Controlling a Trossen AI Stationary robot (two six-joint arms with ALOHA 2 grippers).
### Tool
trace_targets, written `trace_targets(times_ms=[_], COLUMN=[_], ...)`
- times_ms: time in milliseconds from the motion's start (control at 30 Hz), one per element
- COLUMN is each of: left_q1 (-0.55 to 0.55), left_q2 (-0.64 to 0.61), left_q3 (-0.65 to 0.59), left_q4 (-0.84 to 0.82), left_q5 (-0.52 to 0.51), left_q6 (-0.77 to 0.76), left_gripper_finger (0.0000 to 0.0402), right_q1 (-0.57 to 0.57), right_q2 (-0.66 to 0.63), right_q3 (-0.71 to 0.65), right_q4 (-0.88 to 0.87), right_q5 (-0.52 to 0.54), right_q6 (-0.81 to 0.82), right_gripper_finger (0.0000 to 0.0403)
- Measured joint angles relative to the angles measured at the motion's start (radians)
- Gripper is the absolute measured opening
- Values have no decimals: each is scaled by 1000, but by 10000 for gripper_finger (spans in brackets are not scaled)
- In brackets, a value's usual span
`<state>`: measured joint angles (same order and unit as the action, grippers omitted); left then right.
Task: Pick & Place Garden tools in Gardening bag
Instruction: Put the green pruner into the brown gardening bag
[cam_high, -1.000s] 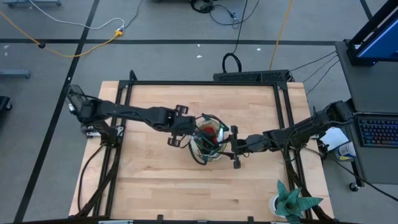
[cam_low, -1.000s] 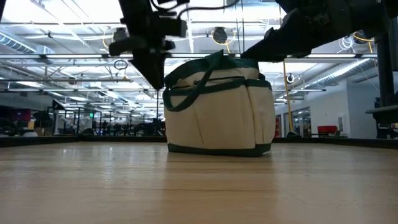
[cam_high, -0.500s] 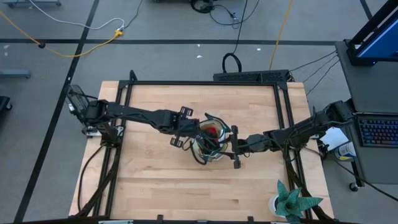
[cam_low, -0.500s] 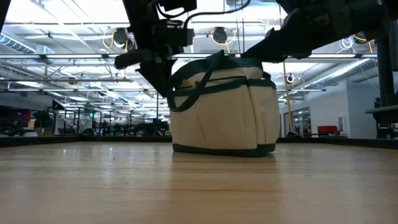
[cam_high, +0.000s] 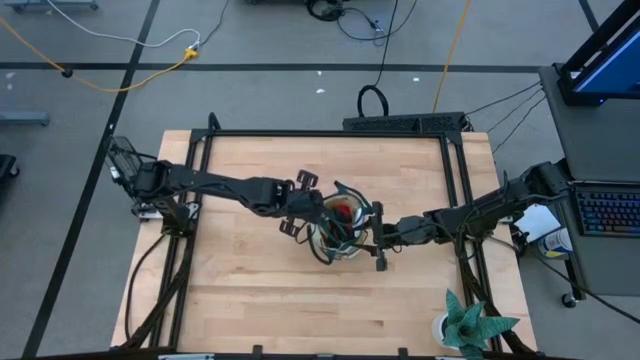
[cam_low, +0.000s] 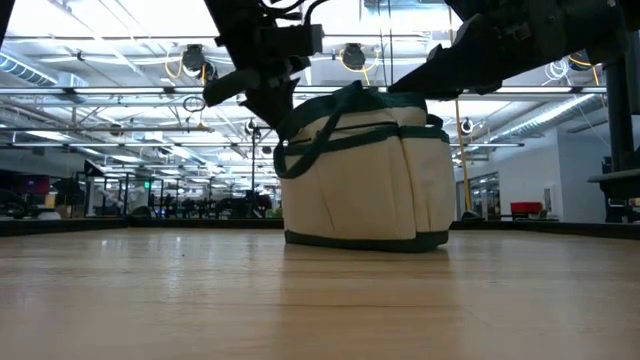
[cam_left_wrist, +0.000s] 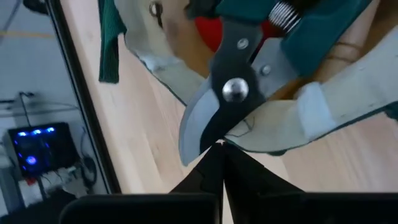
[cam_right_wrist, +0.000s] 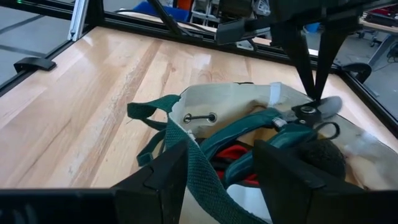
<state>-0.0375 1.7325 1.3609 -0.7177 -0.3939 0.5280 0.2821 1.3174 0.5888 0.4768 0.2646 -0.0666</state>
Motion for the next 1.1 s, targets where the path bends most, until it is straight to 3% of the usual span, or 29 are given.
trace_targets(times_ms=[400,567,700,967,1100], left_q1=[-40,-61,-63,-23,-14], left_q2=[-7,-31,-50,-62,-62], left_q3=[0,3,20,39,38], left_q4=[61,51,68,53,6], left_q5=[6,-72,-79,217,237], left_q6=[27,-54,-243,-669,-818], left_gripper_finger=[13,4,22,74,98], right_q1=[0,-1,-1,1,1], right_q2=[0,0,0,0,0], right_q3=[0,0,0,0,0], right_q4=[-9,-9,-5,-12,-22], right_q5=[26,25,24,23,23], right_q6=[-2,-1,2,-1,-2], right_gripper_finger=[171,171,171,171,171])
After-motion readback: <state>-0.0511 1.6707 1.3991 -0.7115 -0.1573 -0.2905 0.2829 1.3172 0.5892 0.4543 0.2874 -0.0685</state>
